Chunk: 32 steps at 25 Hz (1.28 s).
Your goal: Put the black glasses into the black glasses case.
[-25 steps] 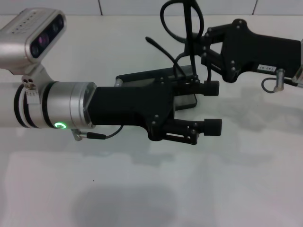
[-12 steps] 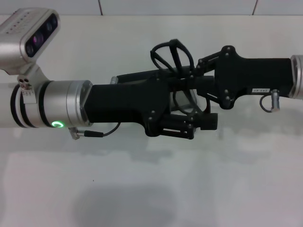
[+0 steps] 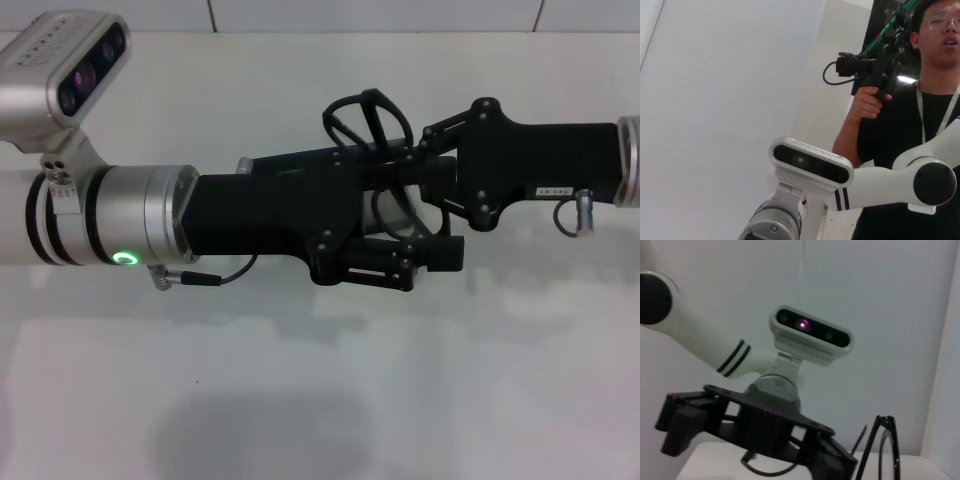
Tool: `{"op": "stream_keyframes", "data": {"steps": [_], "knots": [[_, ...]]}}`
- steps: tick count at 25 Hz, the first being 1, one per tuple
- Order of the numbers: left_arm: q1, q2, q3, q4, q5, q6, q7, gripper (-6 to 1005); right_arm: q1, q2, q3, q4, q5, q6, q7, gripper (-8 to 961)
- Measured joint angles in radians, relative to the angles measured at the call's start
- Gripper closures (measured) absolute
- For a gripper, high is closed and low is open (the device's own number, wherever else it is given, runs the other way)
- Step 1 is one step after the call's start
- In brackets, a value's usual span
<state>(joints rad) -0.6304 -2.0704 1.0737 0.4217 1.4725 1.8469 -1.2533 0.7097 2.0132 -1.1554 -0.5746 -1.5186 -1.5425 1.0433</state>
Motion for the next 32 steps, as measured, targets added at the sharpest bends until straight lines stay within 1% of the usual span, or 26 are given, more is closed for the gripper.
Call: {"op": "stream_keyframes", "data": {"steps": [5,14,18,21,23,25,28,30,32], "knots": [[0.0,0.0,0.0,0.0,0.0,0.0,0.0,124,-0.009,-0.001,0.023,-0.006,0.0,0.005,-0.003,858],[0.0,0.001,0.0,0.0,0.0,0.0,0.0,123,-0.01,0.002,0.014,-0.006,-0.005,-0.03,-0.013,858],[0.0,0.0,0.0,0.0,0.0,0.001,-0.004,123,-0.014,0.002,0.018,-0.006,-0.005,-0.018,-0.02,858],[0.005,0.003,-0.002,0.0,-0.007,0.005,-0.007,123,-0.029,0.003,0.023,-0.007,-0.002,0.038,-0.043,858],[0.017,0.005,-0.022,0.0,-0.022,0.006,-0.006,123,-0.039,0.007,0.022,-0.012,0.001,0.096,-0.065,858],[0.036,0.004,-0.073,-0.001,-0.034,0.004,-0.003,123,-0.041,0.01,0.018,-0.014,0.002,0.138,-0.076,858],[0.072,-0.008,-0.179,-0.004,-0.037,0.0,0.012,123,-0.041,0.012,0.003,-0.015,-0.001,0.183,-0.085,858],[0.103,-0.016,-0.263,-0.008,-0.043,-0.013,0.036,123,-0.041,0.012,-0.026,-0.025,-0.003,0.212,-0.093,858],[0.13,-0.018,-0.323,-0.017,-0.057,-0.053,0.054,123,-0.041,0.012,-0.07,-0.047,-0.003,0.251,-0.093,858]]}}
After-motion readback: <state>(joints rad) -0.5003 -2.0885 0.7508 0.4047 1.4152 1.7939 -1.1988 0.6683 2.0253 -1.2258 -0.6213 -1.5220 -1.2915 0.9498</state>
